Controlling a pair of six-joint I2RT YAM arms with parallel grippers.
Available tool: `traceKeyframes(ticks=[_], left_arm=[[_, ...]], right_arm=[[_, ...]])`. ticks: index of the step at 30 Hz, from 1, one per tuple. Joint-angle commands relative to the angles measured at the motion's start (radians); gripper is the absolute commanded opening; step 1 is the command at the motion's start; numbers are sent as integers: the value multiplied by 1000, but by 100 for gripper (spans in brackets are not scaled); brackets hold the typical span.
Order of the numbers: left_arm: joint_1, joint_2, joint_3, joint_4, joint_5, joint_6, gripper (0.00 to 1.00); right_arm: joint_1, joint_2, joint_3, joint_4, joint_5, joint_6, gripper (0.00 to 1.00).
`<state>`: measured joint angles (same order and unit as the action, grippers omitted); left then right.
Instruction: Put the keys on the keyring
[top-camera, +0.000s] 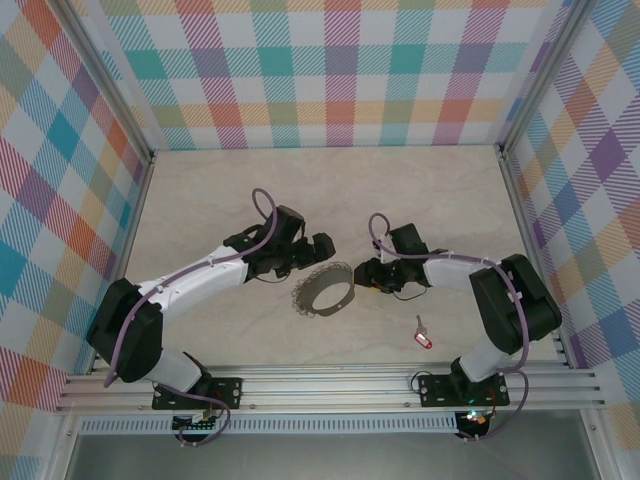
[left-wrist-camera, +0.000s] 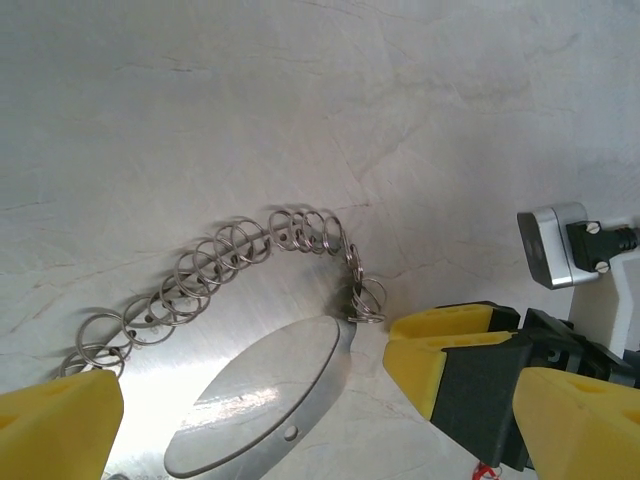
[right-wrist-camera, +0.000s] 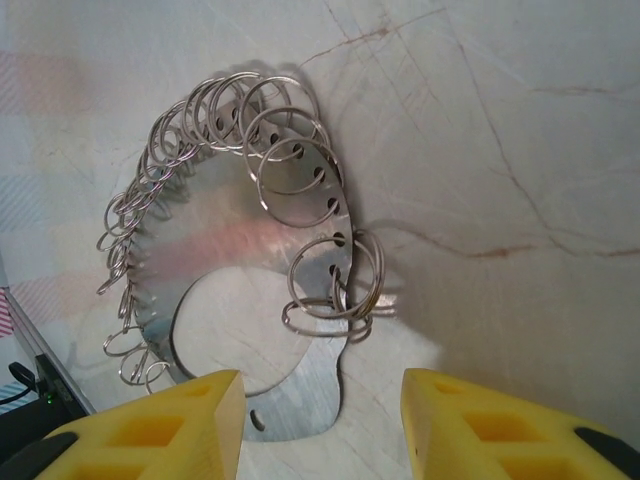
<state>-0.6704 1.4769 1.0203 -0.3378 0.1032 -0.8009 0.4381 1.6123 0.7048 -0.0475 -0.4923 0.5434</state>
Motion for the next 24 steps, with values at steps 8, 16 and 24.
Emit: traceKeyframes(ticks=[8, 16, 24], left_arm=[[35, -14, -26, 22, 16, -6, 100], [46, -22, -37, 31, 19, -7, 100], [52, -34, -48, 35, 19, -5, 100]], right_arm=[[16, 78, 83, 30, -30, -25, 45], [31, 103, 110, 17, -33, -31, 41], [39, 87, 81, 1, -4, -39, 36]])
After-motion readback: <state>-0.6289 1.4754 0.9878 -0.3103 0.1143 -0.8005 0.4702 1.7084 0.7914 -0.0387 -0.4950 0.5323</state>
